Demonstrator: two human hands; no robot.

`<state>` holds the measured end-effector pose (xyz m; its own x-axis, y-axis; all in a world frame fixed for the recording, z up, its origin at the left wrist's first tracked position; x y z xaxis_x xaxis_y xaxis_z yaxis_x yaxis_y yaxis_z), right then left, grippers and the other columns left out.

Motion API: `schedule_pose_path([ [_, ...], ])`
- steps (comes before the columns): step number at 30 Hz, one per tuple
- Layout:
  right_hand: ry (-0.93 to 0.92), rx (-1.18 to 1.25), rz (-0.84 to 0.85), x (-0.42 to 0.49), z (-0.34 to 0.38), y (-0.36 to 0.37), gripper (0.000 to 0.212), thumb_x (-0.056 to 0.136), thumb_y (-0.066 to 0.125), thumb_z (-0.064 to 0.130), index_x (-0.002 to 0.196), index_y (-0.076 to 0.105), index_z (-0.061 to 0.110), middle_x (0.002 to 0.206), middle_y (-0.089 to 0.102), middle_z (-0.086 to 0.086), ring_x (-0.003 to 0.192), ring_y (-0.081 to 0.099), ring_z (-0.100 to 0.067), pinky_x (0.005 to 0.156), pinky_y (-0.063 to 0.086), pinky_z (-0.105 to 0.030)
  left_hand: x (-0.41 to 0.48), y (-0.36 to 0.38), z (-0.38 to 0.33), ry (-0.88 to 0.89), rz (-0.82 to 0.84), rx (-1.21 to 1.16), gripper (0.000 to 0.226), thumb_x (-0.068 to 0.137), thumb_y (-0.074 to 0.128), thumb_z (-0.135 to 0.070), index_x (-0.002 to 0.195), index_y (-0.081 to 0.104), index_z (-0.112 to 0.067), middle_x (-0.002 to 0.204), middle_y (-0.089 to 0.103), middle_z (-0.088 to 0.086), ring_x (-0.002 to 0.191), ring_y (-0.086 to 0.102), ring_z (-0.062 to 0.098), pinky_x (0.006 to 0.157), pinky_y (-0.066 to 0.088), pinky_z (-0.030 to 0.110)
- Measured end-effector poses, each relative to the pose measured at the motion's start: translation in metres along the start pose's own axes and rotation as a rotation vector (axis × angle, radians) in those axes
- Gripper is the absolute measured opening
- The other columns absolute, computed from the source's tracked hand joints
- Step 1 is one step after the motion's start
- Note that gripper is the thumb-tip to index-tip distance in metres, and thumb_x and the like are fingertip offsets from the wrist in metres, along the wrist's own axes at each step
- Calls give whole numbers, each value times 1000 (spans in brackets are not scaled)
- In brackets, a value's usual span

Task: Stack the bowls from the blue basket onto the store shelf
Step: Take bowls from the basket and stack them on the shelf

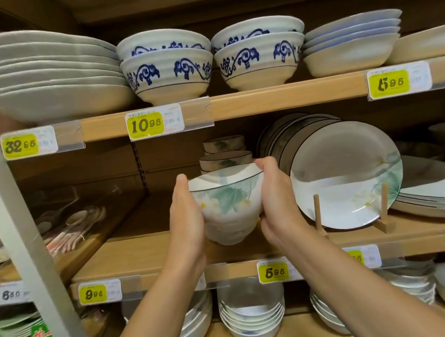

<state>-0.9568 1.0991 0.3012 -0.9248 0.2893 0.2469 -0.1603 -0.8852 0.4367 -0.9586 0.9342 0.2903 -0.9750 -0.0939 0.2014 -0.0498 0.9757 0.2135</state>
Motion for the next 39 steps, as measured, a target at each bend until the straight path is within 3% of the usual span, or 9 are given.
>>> schedule_pose_path([
  [5,-15,-130,-32,9,4,-4,21,84,41,48,100,45,35,106,61,-4,95,62,-16,76,53,-33,16,5,-6,43,-65,3,65,89,31,-69,124,63,-23,108,74,-2,100,70,13,93,52,36],
  [8,-16,-246,-104,24,11,-9,41,93,35,52,118,51,24,118,60,-5,107,59,-20,96,49,-45,27,10,-8,58,-95,46,88,71,31,-80,135,54,-25,125,65,0,115,61,17,105,44,42],
  [13,46,-127,-63,53,23,8,54,85,41,60,117,60,21,104,70,-4,95,67,-21,89,54,-40,46,25,-30,32,-103,3,119,52,50,-83,151,24,-22,136,56,4,120,58,21,103,46,44],
  [19,-43,-66,-134,102,35,21,30,93,51,23,120,59,13,120,63,-15,105,60,-30,92,49,-37,101,42,-37,57,58,-209,28,104,37,-24,119,57,-12,126,62,16,114,61,29,98,51,37],
  [23,-21,32,-149,134,39,30,26,100,40,12,78,51,20,130,55,-26,99,56,-29,96,46,-40,133,52,-53,186,111,-53,26,105,33,-26,104,57,-16,121,61,12,118,54,26,110,39,43],
  [26,-85,139,-187,155,39,25,20,99,46,16,112,58,6,129,57,-20,98,57,-25,92,46,-35,148,57,-43,235,194,21,35,105,30,-36,107,62,-23,111,68,0,109,62,16,105,44,38],
  [29,-94,66,-245,169,29,22,37,99,44,16,133,48,1,131,56,-18,116,55,-32,102,45,-40,164,59,-35,285,259,76,39,106,28,-29,123,59,-11,92,66,-11,79,65,-11,76,48,11],
  [33,-79,-6,-320,179,20,17,34,99,42,16,127,54,0,125,60,-18,104,59,-30,92,49,-38,185,68,-34,219,259,43,46,106,24,-36,136,50,-12,133,59,9,122,55,19,111,38,39],
  [39,-4,-196,-333,191,9,11,34,102,34,13,124,55,-4,127,57,-25,115,55,-38,98,45,-44,203,73,-16,215,267,153,55,105,20,-45,146,41,-14,149,45,8,136,42,22,118,28,43],
])
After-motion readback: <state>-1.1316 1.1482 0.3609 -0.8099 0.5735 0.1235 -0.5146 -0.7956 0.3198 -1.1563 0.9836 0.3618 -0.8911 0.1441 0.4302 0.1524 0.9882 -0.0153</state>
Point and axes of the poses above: each hand's wrist, its own x-axis towards the middle knuckle, its own y-axis out of the palm, z = x × y, the point moved 9 cm from there along x, towards the middle knuckle
